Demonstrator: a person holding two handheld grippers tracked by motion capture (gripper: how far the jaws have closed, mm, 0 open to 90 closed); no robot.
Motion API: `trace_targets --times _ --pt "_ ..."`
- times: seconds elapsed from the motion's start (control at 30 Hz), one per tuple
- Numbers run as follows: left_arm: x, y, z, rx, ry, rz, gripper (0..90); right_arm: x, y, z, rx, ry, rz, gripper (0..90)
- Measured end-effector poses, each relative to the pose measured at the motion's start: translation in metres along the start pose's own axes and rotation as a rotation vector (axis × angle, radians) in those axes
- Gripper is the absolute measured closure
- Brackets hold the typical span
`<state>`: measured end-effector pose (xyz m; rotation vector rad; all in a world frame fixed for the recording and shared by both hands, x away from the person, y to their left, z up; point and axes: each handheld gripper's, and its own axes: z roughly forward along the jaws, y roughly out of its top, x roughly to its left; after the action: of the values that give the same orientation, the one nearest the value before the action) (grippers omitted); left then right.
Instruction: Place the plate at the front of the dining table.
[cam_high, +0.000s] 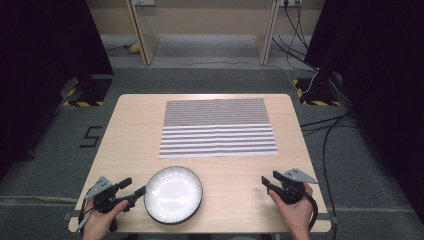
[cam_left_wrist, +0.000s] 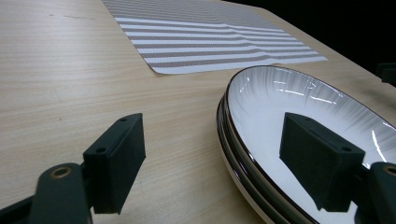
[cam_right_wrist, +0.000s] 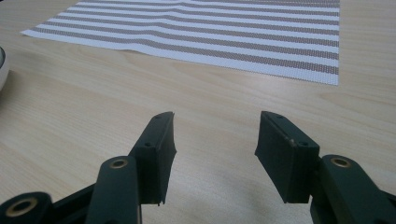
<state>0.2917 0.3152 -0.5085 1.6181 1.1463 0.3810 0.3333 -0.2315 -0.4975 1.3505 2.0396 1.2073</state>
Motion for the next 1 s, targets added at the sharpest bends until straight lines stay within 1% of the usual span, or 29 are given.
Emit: trace_targets --times 0.17,0.23,0.33,0.37,0.4,0.43,0.47,0.5,0.53,0.57,0.6,0.63,0.67,0.73,0.8,0.83,0.87,0.9,0.93,0.97,1.0 --pt "0.000 0.001 -0.001 -0.001 0.000 0.003 21.8 0.000 0.000 0.001 0.002 -0.001 0.005 47.0" --pt "0.000 0.000 -0.001 -0.002 -0.002 -0.007 22.3 0.001 0.000 0.001 -0.001 0.000 0.006 47.0" --pt "-0.001 0.000 -0.002 -0.006 -0.017 -0.018 25.6 0.005 0.003 0.000 -0.008 0.008 0.000 46.9" --pt "-0.002 0.000 -0.001 -0.002 -0.030 -0.021 28.1 0.006 0.003 0.001 -0.010 0.010 -0.002 47.0" --pt "-0.002 0.000 0.002 0.024 -0.043 -0.005 30.0 0.010 0.006 0.003 -0.007 0.002 -0.026 47.1" --pt "-0.002 0.000 0.002 0.024 -0.043 -0.005 30.0 0.010 0.006 0.003 -0.007 0.002 -0.026 47.1" --pt "-0.001 0.001 0.005 0.037 -0.046 0.001 29.8 0.013 0.009 0.008 0.008 0.009 -0.045 47.2" --pt "-0.001 0.001 0.006 0.048 -0.045 0.006 29.8 0.013 0.009 0.008 0.008 0.009 -0.045 47.2" --pt "-0.002 0.004 0.009 0.070 -0.036 0.017 29.6 0.018 0.013 0.014 0.025 0.032 -0.066 47.4" --pt "-0.002 0.004 0.009 0.070 -0.036 0.017 29.5 0.018 0.013 0.014 0.025 0.032 -0.066 47.4" --pt "-0.004 0.006 0.011 0.073 -0.037 0.019 29.4 0.022 0.017 0.018 0.027 0.046 -0.082 47.4" --pt "-0.004 0.006 0.011 0.073 -0.037 0.019 29.4 0.022 0.017 0.018 0.027 0.046 -0.082 47.4" --pt "-0.005 0.008 0.012 0.082 -0.035 0.021 29.4 0.027 0.022 0.021 0.029 0.068 -0.095 47.7" --pt "-0.005 0.010 0.012 0.083 -0.030 0.023 29.4 0.029 0.024 0.022 0.030 0.075 -0.099 47.9" --pt "-0.004 0.013 0.013 0.081 -0.026 0.024 30.0 0.034 0.029 0.026 0.035 0.102 -0.097 48.5" --pt "-0.004 0.014 0.013 0.081 -0.024 0.023 31.0 0.043 0.035 0.031 0.033 0.140 -0.088 49.8" --pt "-0.004 0.014 0.013 0.081 -0.025 0.029 31.0 0.043 0.035 0.031 0.033 0.140 -0.088 49.8" --pt "-0.005 0.016 0.013 0.086 -0.022 0.035 31.2 0.047 0.037 0.033 0.034 0.153 -0.091 50.6" --pt "-0.005 0.017 0.013 0.089 -0.023 0.037 31.4 0.056 0.043 0.038 0.046 0.180 -0.105 52.0" --pt "-0.005 0.019 0.014 0.095 -0.025 0.039 31.4 0.056 0.043 0.038 0.046 0.180 -0.105 52.0" --pt "-0.005 0.020 0.014 0.101 -0.026 0.043 31.4 0.061 0.046 0.041 0.052 0.193 -0.112 52.5"
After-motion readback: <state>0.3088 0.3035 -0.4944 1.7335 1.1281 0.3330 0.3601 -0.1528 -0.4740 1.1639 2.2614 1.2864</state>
